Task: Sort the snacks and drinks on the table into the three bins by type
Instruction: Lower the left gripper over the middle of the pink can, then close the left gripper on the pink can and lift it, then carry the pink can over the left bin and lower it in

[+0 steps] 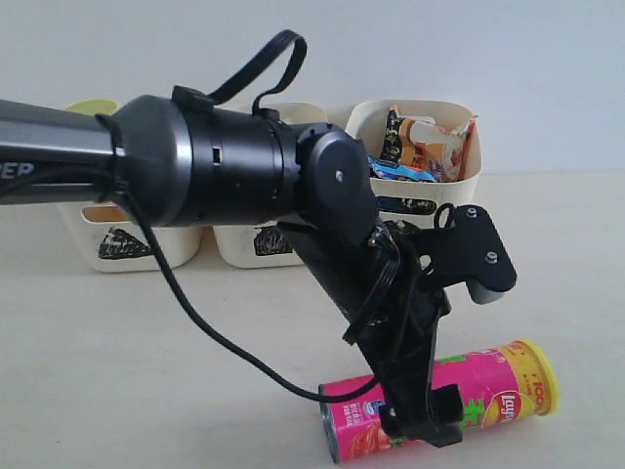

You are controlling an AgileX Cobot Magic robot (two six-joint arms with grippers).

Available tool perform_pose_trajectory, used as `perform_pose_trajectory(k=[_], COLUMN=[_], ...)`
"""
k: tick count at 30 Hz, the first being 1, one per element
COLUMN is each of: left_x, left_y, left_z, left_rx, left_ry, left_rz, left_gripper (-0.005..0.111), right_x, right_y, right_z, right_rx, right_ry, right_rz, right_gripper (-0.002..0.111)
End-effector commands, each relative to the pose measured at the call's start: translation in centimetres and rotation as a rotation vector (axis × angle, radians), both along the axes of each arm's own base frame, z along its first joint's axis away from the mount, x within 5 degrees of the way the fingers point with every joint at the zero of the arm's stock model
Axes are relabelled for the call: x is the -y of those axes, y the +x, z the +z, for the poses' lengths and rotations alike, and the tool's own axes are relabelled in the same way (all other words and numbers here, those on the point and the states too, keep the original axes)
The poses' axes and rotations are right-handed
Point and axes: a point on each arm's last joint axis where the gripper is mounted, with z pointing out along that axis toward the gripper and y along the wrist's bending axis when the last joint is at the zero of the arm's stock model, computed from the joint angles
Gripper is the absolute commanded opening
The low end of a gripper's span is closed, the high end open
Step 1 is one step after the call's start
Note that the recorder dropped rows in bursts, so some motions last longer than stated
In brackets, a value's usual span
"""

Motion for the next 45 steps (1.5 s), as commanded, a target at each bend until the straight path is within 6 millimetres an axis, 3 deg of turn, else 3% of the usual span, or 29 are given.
perform_pose_trajectory(k=[1, 12, 19, 21, 23, 25, 26, 27, 29, 33, 38, 41, 45], left_x=[0.9, 2.8, 4.1, 4.0, 3.8, 3.8, 3.8, 3.9, 3.9, 3.7, 2.7, 1.6, -0.8], left_y=[0.3, 1.8, 2.7, 2.9, 3.1, 3.2, 3.2, 3.2, 3.2, 3.0, 2.8, 2.7, 2.7], left_z=[-0.7, -2.7, -6.4, -7.3, -7.7, -7.8, -7.8, -7.4, -6.9, -3.4, 2.4, 5.9, 9.1], left_rx=[-0.039, -0.075, -0.114, -0.105, -0.079, -0.072, -0.071, -0.066, -0.058, -0.032, 0.032, 0.077, 0.121], left_ry=[-0.008, -0.002, 0.059, 0.087, 0.113, 0.119, 0.119, 0.114, 0.101, 0.049, -0.046, -0.093, -0.147], left_rz=[0.077, 0.124, 0.11, 0.099, 0.091, 0.09, 0.091, 0.073, 0.073, 0.088, 0.121, 0.139, 0.178], left_gripper=[0.11, 0.11, 0.109, 0.101, 0.081, 0.037, 0.021, 0.006, 0.004, 0.004, 0.004, 0.004, 0.004], right_x=[0.0, 0.0, 0.0, 0.0, 0.0, 0.0, 0.0, 0.0, 0.0, 0.0, 0.0, 0.0, 0.0], right_y=[0.0, 0.0, 0.0, 0.0, 0.0, 0.0, 0.0, 0.0, 0.0, 0.0, 0.0, 0.0, 0.0], right_z=[-0.1, -0.1, -0.1, -0.1, -0.1, -0.1, -0.1, -0.1, -0.1, -0.1, -0.1, -0.1, -0.1], right_rx=[0.009, 0.009, 0.009, 0.009, 0.009, 0.009, 0.009, 0.009, 0.009, 0.009, 0.009, 0.009, 0.009], right_ry=[-0.006, 0.001, 0.001, 0.001, 0.001, 0.001, 0.001, 0.001, 0.001, 0.001, 0.001, 0.001, 0.001], right_rz=[0.0, -0.002, -0.002, -0.002, -0.002, -0.002, -0.002, -0.002, -0.002, -0.002, -0.002, -0.002, -0.002], right_gripper=[0.0, 0.0, 0.0, 0.0, 0.0, 0.0, 0.0, 0.0, 0.0, 0.0, 0.0, 0.0, 0.0])
